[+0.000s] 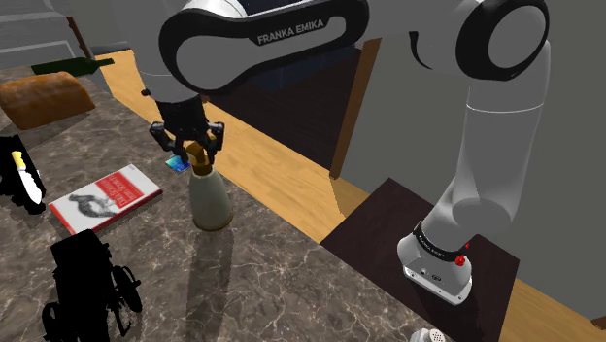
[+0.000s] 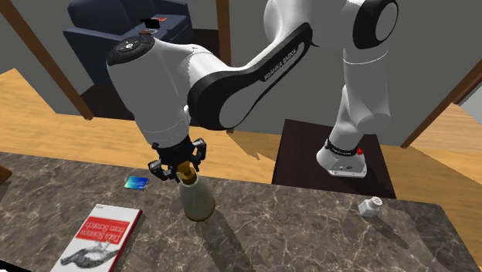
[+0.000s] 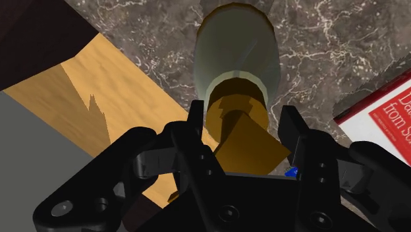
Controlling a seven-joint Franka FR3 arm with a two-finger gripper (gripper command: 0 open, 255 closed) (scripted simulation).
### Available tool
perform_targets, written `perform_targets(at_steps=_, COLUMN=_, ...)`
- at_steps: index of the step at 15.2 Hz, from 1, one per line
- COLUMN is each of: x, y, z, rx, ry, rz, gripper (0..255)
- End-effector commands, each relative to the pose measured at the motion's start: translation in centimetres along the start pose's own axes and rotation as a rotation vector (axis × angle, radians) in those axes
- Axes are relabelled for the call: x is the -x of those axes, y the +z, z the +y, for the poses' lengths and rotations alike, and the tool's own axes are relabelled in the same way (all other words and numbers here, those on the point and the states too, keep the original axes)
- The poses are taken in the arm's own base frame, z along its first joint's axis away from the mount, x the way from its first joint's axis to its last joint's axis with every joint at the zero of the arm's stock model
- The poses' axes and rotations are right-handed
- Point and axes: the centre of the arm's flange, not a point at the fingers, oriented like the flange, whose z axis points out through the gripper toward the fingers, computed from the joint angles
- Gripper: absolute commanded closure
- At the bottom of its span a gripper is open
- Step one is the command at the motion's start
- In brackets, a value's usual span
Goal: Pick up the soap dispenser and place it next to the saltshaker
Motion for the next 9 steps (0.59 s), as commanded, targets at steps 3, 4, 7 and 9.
perform_targets(at_steps=3, x=0.0, y=-2.1, z=0.0, rx=0.000, ry=0.000, rz=0.000, gripper=255)
perform_targets(at_steps=4, x=0.0, y=-2.7, z=0.1, rx=0.000, ry=0.000, rz=0.000, gripper=255)
perform_targets(at_steps=7, x=-0.1, y=-4.2, z=0.1, rx=0.000, ry=0.000, rz=0.000, gripper=255)
perform_targets(at_steps=9, x=-0.1, y=-5.3, z=0.2, rx=0.000, ry=0.000, rz=0.000, gripper=255)
